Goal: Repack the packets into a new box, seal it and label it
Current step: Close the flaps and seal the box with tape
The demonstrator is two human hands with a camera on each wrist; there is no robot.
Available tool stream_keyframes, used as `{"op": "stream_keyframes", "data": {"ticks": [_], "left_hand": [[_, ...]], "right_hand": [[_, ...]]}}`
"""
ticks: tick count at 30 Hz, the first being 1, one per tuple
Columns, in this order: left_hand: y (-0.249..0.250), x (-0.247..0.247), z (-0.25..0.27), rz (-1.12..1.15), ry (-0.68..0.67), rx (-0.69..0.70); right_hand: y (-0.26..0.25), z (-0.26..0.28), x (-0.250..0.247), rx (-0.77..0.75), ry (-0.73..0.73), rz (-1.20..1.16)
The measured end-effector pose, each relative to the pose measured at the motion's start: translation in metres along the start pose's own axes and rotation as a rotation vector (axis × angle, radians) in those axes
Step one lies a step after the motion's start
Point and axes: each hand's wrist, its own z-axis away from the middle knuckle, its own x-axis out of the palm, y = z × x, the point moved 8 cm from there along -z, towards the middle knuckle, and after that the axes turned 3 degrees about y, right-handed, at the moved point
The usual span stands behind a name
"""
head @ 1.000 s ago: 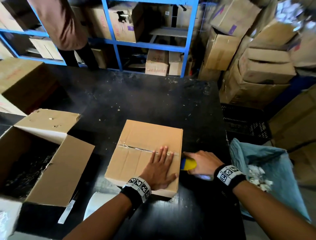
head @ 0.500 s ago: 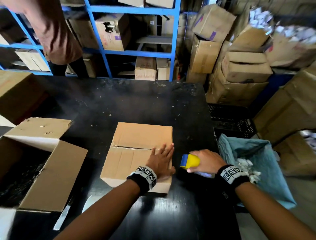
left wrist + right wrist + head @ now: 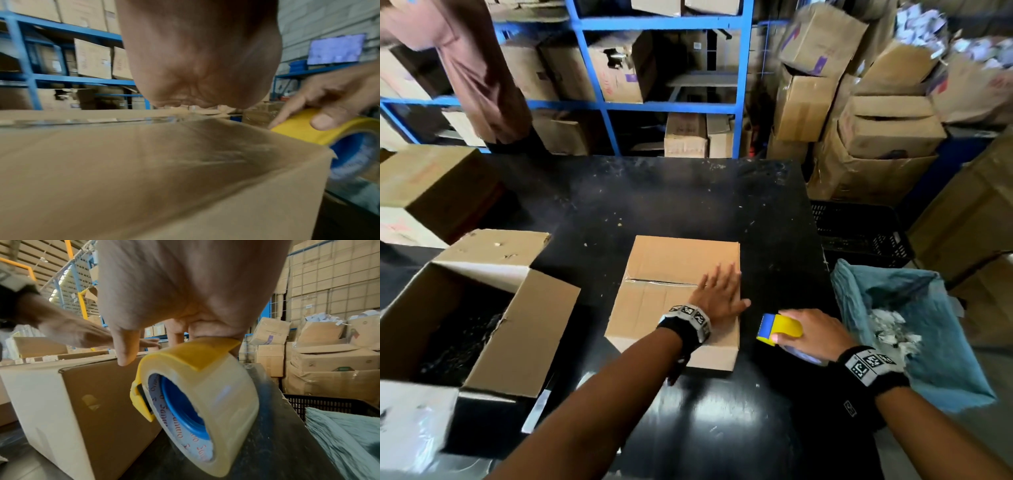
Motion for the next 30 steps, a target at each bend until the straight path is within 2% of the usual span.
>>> {"op": "stream_keyframes", "data": {"ticks": [5, 7, 9, 12, 15, 19, 22, 27, 30], "left_hand": [[-0.106, -0.005, 0.057, 0.045, 0.113, -0.293], [-0.139, 0.004, 0.079, 0.017, 0.116, -0.403], [-0.152, 0.019, 0.086, 0.037, 0.061, -0.447], [-0.156, 0.017, 0.075, 0.15, -0.01, -0.441], [-0.168, 0.006, 0.074, 0.182, 0.039, -0.41], [-0.184, 0.027, 0.097, 0.244, 0.032, -0.364], [-0.192, 0.018, 0.097, 0.401, 0.072, -0.305], [-0.196, 0.034, 0.13, 0.561, 0.162, -0.387], [-0.182, 0.045, 0.147, 0.585, 0.231, -0.36]], "right_hand": [[-0.002, 0.008, 0.009, 0.04, 0.0, -0.041], [-0.005, 0.011, 0.013, 0.059, -0.009, -0.055], [-0.008, 0.013, 0.02, 0.076, -0.032, -0.072], [-0.019, 0.018, 0.032, 0.087, -0.049, -0.091], [-0.031, 0.026, 0.047, 0.088, -0.07, -0.11], [-0.043, 0.05, 0.079, 0.081, -0.055, -0.131], [-0.051, 0.077, 0.106, 0.099, -0.017, -0.179], [-0.07, 0.117, 0.157, 0.18, 0.022, -0.145], [-0.087, 0.131, 0.177, 0.233, 0.02, -0.125]]}}
